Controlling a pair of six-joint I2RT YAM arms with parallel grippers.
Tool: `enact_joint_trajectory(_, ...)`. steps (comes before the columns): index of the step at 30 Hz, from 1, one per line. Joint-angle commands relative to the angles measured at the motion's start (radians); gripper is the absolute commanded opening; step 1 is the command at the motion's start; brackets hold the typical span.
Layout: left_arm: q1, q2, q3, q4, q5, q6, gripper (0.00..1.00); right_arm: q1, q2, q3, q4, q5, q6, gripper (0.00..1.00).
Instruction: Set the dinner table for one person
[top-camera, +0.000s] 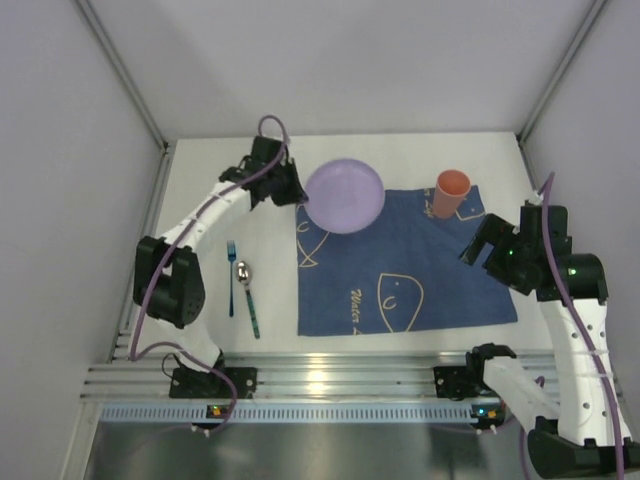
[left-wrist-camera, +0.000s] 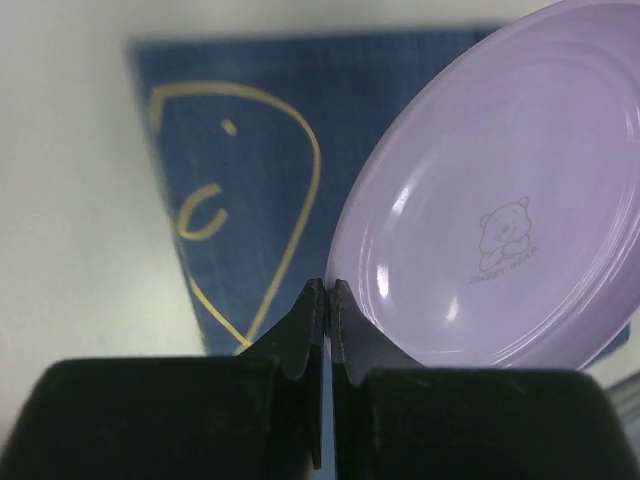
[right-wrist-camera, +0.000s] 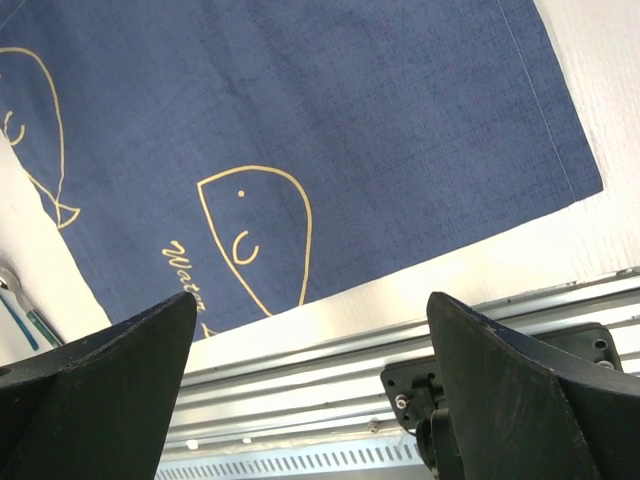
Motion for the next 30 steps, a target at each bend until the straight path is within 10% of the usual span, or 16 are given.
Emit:
enact_joint_trajectory(1, -0.152, -0.058, -0.114, 0.059, 0.044, 0.015, 0.00, 0.005, -0.008, 0.051, 0.032, -0.005, -0.010, 1.00)
enact_joint_trajectory(18, -0.450, 0.141, -0.110, 0.209, -0.036, -0.108, 0.00, 0.005, -0.068, 0.014, -0.013, -0.060, -0.033, 1.00)
enact_joint_trajectory(22, -0.469, 0.189, -0.067, 0.158, -0.106, -0.111, 0.33, 0.007, -0.051, 0.019, -0.005, -0.071, -0.046, 1.00)
enact_joint_trajectory(30, -0.449, 0.069, -0.028, -0.041, -0.305, -0.081, 0.52, 0.005, -0.002, 0.022, 0.032, -0.106, -0.069, 1.00)
